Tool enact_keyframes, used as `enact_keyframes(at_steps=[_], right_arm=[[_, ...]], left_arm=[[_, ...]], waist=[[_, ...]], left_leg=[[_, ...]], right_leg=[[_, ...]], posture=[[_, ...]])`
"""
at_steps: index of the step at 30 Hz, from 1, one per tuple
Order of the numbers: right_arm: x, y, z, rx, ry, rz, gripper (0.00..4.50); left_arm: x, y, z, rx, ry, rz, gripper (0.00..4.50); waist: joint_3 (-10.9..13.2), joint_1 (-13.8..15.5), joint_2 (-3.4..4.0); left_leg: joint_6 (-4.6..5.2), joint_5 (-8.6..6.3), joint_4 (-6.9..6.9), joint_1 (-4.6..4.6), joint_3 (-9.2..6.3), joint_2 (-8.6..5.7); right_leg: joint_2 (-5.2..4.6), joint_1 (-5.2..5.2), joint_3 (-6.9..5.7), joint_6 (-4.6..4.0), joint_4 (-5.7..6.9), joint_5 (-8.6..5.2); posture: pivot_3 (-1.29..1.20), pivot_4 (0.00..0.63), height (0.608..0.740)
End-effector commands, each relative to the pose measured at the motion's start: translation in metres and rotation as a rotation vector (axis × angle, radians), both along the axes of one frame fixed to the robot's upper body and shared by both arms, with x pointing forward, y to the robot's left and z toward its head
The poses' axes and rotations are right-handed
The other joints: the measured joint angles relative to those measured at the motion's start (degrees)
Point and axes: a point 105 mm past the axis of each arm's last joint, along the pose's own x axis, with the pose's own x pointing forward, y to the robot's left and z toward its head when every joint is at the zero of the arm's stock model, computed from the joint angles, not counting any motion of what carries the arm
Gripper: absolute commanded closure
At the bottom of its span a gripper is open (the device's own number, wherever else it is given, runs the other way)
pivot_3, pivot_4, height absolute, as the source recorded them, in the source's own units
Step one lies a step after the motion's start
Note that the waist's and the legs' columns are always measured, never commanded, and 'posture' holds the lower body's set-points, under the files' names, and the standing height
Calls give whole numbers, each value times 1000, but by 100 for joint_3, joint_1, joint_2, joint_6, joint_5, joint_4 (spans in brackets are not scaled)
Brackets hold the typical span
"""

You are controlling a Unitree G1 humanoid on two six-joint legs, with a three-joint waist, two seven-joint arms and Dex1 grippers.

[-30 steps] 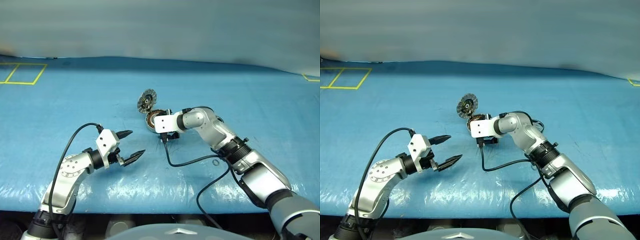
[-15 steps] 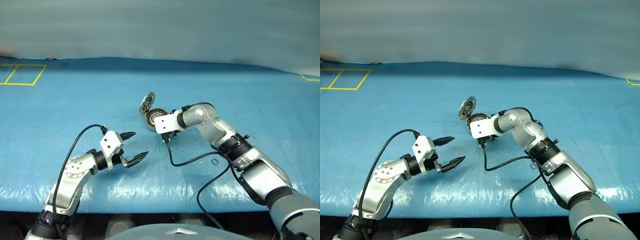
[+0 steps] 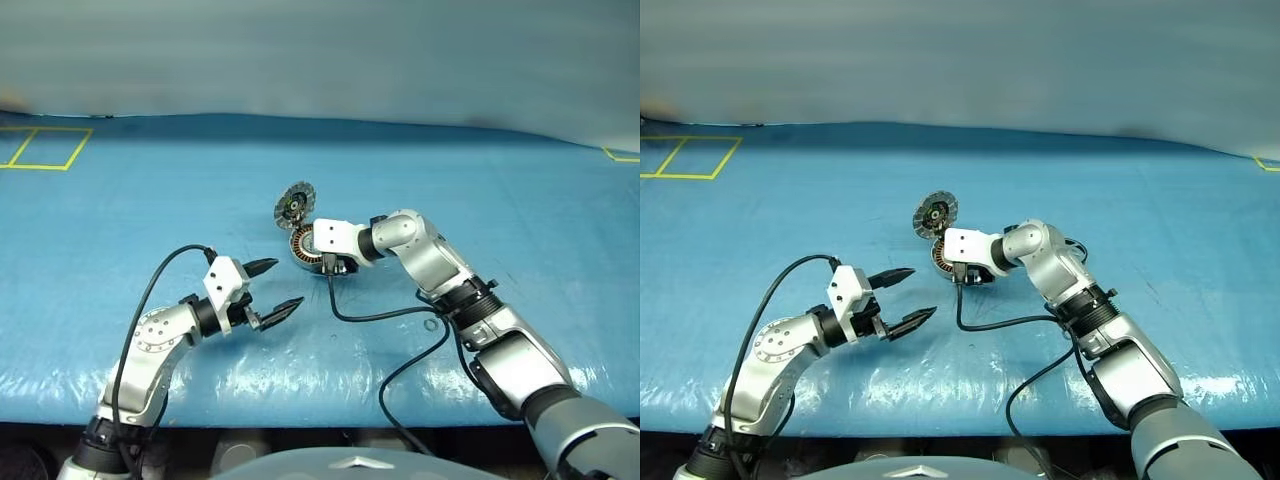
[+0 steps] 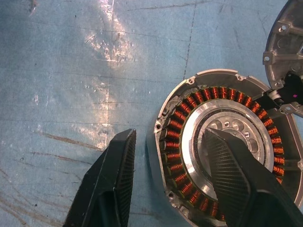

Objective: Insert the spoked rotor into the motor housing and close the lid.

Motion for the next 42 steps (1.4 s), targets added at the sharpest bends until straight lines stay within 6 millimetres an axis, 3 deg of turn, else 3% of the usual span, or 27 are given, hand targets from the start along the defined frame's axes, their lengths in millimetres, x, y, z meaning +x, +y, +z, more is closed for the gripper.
enact_keyframes(at_steps=[1, 3, 6, 14, 25, 30, 37, 42], right_arm=[[5, -1, 7, 25, -45, -20, 2134], [7, -1, 7, 33, -65, -28, 1960], [9, -2, 9, 29, -77, -43, 1255], [6, -4, 7, 17, -69, -24, 1255], [3, -12, -29, -190, -133, 33, 1255], [-4, -22, -39, -331, -166, 138, 2431], [-24, -19, -16, -184, -11, 72, 2473], [-59, -39, -21, -230, 88, 19, 2473]], left_arm=[[0, -2, 3, 15, -22, -14, 0], [0, -2, 2, 17, -19, -16, 0], [-1, -4, 2, 21, -19, -23, 0], [-1, -5, 1, 37, -23, -25, 0], [-1, -5, -1, 48, -25, -16, 0], [-1, -6, 0, 41, -23, -16, 0], [-2, -8, -2, 44, -22, -16, 0], [-4, -11, -3, 40, -11, -29, 0]], waist=[[0, 0, 0], [0, 0, 0], [0, 1, 0], [1, 1, 1], [0, 1, 0], [-7, 19, 1], [-9, 52, 1], [-9, 97, 3]], left_leg=[[0, 0, 0, 0, 1, 0], [0, 0, 1, 0, 1, 0], [0, 0, 1, 0, 1, 0], [0, 0, -1, -2, 1, 0], [0, 0, 2, 2, 2, 0], [-1, 1, 6, 11, 3, 0], [0, 0, 4, 11, -3, -3], [-1, -1, -1, 2, -21, -4]], right_leg=[[0, 0, 0, 1, 0, 0], [0, 0, 1, 1, 0, 0], [0, 0, 1, 1, 0, 0], [0, -2, 0, 0, -1, 0], [0, 3, 1, 9, -1, -5], [-1, 13, 1, 7, -2, -9], [-3, 16, -1, 8, -3, -8], [-6, 12, -20, 4, -4, -13]], posture=[[0, 150, 740], [0, 150, 740], [0, 150, 740], [0, 150, 740], [0, 150, 740], [0, 150, 740], [0, 150, 740], [0, 150, 740]])
